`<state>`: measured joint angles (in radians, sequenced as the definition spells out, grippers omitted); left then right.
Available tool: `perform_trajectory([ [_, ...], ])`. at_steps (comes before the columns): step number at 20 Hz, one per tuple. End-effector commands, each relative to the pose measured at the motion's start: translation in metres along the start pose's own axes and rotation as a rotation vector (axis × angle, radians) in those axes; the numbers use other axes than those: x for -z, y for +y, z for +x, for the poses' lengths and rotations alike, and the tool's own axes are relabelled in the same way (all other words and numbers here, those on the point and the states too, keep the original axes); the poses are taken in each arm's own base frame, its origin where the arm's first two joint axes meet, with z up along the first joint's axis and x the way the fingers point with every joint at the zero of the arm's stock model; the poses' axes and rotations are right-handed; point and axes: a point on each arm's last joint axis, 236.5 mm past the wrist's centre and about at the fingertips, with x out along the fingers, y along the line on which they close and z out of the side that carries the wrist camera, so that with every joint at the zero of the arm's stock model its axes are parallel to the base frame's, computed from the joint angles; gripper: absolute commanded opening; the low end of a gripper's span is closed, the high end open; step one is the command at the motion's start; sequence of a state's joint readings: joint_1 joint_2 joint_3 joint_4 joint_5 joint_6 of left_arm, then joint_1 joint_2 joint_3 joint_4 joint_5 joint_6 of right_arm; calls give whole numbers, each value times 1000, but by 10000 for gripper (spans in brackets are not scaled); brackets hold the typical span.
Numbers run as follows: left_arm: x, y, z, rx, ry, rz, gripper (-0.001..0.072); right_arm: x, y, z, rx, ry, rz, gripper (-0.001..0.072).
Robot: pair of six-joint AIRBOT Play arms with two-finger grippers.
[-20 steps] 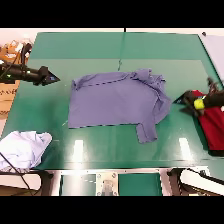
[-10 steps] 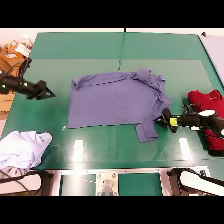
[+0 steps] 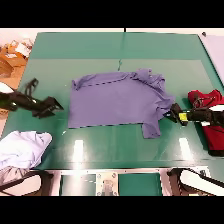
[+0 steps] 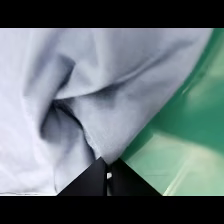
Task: Fold the shirts.
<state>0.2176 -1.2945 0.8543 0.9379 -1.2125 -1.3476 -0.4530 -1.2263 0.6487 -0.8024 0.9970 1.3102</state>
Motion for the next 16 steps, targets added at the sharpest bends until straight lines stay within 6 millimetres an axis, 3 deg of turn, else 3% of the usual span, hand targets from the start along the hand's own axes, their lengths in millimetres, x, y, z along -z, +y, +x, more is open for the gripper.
perform_trajectory([
  [1, 39, 4, 51, 13, 47, -99, 638, -2, 2, -11, -6, -11, -11, 18],
  [3, 42, 3, 69, 19, 9, -125, 638, -4, 2, -11, -4, -18, -19, 18],
  [6, 41, -5, 77, 37, -9, -134, 636, -4, 2, -11, -3, -18, -19, 18],
  [7, 44, -7, 76, 43, 5, -135, 510, -4, 2, -11, -4, -18, -21, 18],
  [9, 45, -9, 75, 47, 16, -93, 139, -4, 2, -11, -3, -18, -22, 17],
  [10, 44, -10, 74, 48, 13, -66, 17, -4, 2, -12, -3, -19, -23, 17],
  [14, 19, -19, 52, 13, -27, 44, 16, -12, 13, -20, -18, -25, -72, 17],
  [16, -3, -48, 8, -5, -80, 170, 16, -30, 46, -50, -55, -60, -132, 17],
])
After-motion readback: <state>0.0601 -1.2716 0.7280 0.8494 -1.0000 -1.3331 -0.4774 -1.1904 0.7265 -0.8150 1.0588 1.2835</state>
